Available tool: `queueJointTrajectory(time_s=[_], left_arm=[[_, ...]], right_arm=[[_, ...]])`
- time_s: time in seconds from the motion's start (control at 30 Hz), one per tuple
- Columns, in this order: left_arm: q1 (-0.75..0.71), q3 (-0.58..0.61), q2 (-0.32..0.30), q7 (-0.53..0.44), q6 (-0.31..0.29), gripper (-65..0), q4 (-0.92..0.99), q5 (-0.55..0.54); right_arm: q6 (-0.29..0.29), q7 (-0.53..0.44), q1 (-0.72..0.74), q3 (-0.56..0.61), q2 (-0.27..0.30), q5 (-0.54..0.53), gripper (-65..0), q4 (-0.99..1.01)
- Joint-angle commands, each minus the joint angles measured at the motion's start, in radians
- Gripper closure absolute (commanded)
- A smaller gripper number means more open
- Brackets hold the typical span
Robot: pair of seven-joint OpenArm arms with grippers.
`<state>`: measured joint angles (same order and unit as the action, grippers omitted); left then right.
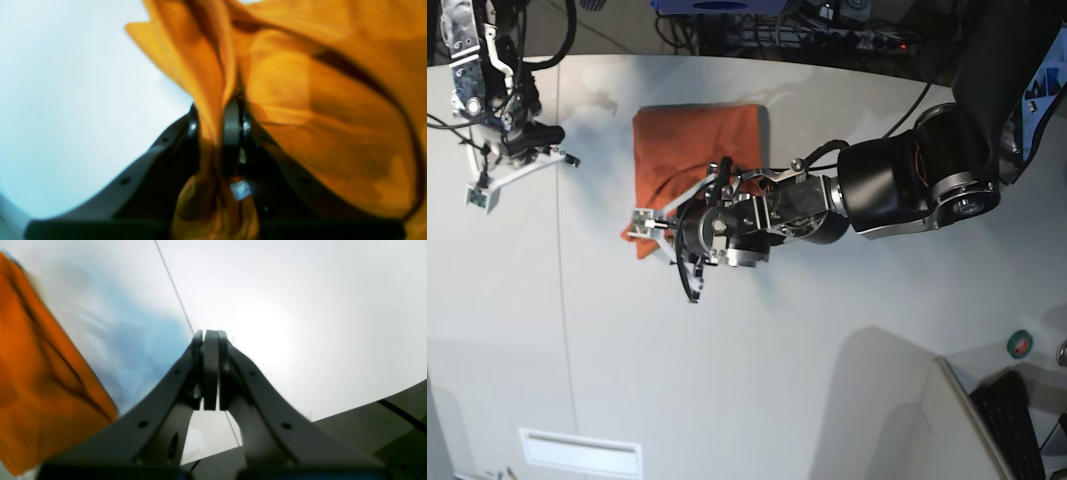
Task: Layout the t-shirt on the table in an organized manner, then fold the t-shirt properly
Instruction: 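Smooth the folded shirt's edge with the left gripper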
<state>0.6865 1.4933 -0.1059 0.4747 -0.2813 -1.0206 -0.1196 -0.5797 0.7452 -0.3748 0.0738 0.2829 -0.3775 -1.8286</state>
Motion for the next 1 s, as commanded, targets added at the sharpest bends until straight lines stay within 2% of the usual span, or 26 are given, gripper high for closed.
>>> queueJointTrajectory(time_s=[0.0, 0.17, 0.57, 0.63, 0.7, 0.77, 0.97], left_arm=[[0.034, -0.010, 0.011, -0.024, 0.015, 0.0, -0.013, 0.025], [0.037, -0.010, 0.027, -0.067, 0.015, 0.0, -0.019, 0.038], [0.037, -0.010, 0.028, -0.060, 0.014, 0.0, -0.077, 0.030], [0.037, -0.010, 0.028, -0.060, -0.011, 0.0, -0.077, 0.028], [0.035, -0.010, 0.028, -0.060, -0.074, 0.0, -0.077, 0.028], [0.035, -0.010, 0.030, -0.060, -0.124, -4.4, -0.077, 0.028], [0.042, -0.010, 0.035, 0.023, -0.129, -24.5, -0.094, 0.036]], right_arm=[[0.002, -0.017, 0.004, -0.006, 0.009, 0.008, 0.0, -0.007], [0.002, -0.017, 0.007, -0.006, 0.009, 0.008, 0.0, 0.016], [0.002, -0.017, 0.015, -0.006, 0.009, 0.008, 0.0, 0.020], [0.002, -0.019, 0.015, -0.006, 0.009, 0.008, 0.0, 0.020], [0.002, -0.019, 0.023, -0.006, 0.009, 0.008, 0.0, 0.020], [0.002, -0.019, 0.023, -0.006, 0.009, 0.008, 0.0, 0.020], [0.002, -0.019, 0.023, -0.006, 0.009, 0.008, 0.0, 0.020]])
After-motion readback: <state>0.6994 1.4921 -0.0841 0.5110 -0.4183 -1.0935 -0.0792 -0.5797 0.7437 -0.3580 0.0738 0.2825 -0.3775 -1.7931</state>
